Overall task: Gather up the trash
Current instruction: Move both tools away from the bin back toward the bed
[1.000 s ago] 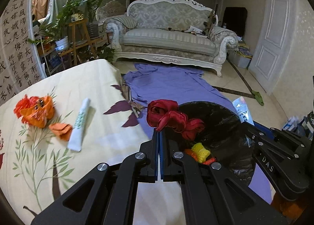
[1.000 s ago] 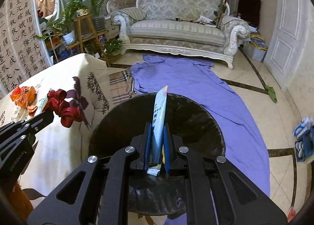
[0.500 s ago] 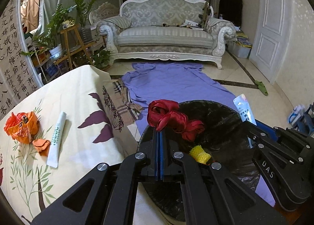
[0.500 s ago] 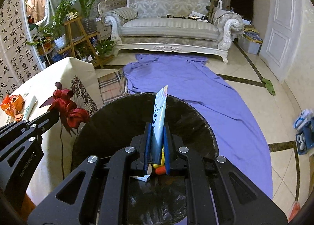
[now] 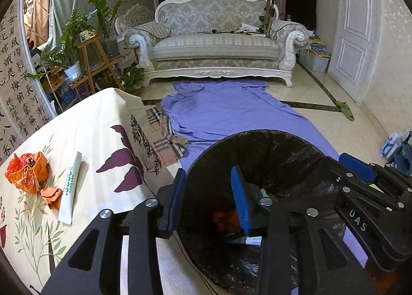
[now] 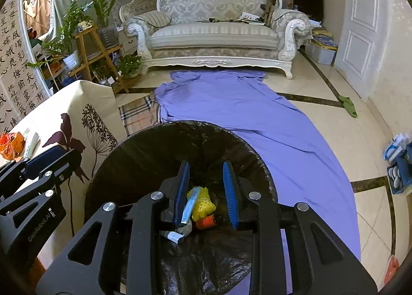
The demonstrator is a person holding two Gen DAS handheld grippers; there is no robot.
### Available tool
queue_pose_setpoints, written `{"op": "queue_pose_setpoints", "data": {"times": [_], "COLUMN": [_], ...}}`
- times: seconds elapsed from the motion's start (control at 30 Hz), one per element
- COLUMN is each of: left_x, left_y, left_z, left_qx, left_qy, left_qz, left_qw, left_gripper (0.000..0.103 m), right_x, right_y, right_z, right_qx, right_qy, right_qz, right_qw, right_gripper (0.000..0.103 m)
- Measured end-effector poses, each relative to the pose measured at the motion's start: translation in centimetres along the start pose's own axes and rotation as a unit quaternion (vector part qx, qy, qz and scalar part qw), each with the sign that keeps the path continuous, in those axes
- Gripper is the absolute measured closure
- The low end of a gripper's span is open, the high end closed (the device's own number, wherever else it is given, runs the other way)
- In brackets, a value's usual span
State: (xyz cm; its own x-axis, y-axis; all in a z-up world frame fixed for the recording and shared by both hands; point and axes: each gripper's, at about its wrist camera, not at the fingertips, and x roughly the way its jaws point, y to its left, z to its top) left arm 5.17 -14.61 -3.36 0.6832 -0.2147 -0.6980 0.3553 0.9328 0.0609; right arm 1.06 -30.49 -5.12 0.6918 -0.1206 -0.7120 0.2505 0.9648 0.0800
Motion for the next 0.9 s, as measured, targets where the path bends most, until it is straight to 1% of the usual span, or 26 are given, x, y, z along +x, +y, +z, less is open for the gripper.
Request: {"op": "queue_pose_setpoints", "data": {"times": [0.03,0.07,0.1,0.17,0.2,0.3,0.37,0.43,0.5,0.53,0.7,0.9], "left_x": [-0.1,-0.2,-0.3,-0.6,-0.7,-1.0,-1.3,-1.7,-2.1,-2.5,-3.6,-4.5], "left_y": [-0.1,-0.1,-0.1,0.1,0.2,0.8,1.6,2.4,3.2,4.0,6.9,11.8], "left_z": [0.1,0.1,0.1,0.2,0.1,0.2,0.0,-0.3,-0.6,-0.9,-2.0,-3.3], "left_qx": [0.000,0.001,0.002,0.002,0.001,-0.009,-0.017,-0.025,-0.033,-0.038,-0.062,-0.104], "left_qy": [-0.002,-0.005,-0.008,-0.011,-0.012,-0.012,-0.011,-0.012,-0.013,-0.014,-0.010,-0.002], "left_qz": [0.003,0.007,0.011,0.018,0.020,0.026,0.032,0.038,0.045,0.052,0.081,0.123], "left_qw": [1.0000,1.0000,0.9999,0.9998,0.9997,0.9995,0.9993,0.9989,0.9984,0.9978,0.9947,0.9869], "left_gripper": [0.057,0.056,0.053,0.049,0.045,0.041,0.036,0.035,0.033,0.032,0.031,0.030], "right_x": [-0.1,-0.1,-0.2,-0.3,-0.4,-0.5,-0.6,-0.7,-0.8,-0.8,-1.0,-1.4], "right_y": [0.0,-0.1,0.0,0.0,0.1,0.5,0.9,1.4,2.2,2.7,6.0,10.9], "right_z": [0.0,0.0,0.0,0.1,0.1,0.1,0.1,0.1,0.0,0.0,-0.1,0.1], "right_qx": [0.000,0.000,0.000,-0.002,-0.002,-0.005,-0.007,-0.009,-0.012,-0.014,-0.038,-0.075], "right_qy": [-0.001,-0.001,-0.003,-0.004,-0.004,-0.004,-0.004,-0.002,0.000,0.001,0.003,0.006], "right_qz": [-0.001,-0.001,-0.002,-0.003,-0.003,-0.001,0.000,0.003,0.008,0.012,0.038,0.078], "right_qw": [1.000,1.000,1.000,1.000,1.000,1.000,1.000,1.000,1.000,1.000,0.999,0.994], "right_gripper": [0.073,0.068,0.065,0.065,0.065,0.064,0.063,0.062,0.058,0.057,0.057,0.057]}}
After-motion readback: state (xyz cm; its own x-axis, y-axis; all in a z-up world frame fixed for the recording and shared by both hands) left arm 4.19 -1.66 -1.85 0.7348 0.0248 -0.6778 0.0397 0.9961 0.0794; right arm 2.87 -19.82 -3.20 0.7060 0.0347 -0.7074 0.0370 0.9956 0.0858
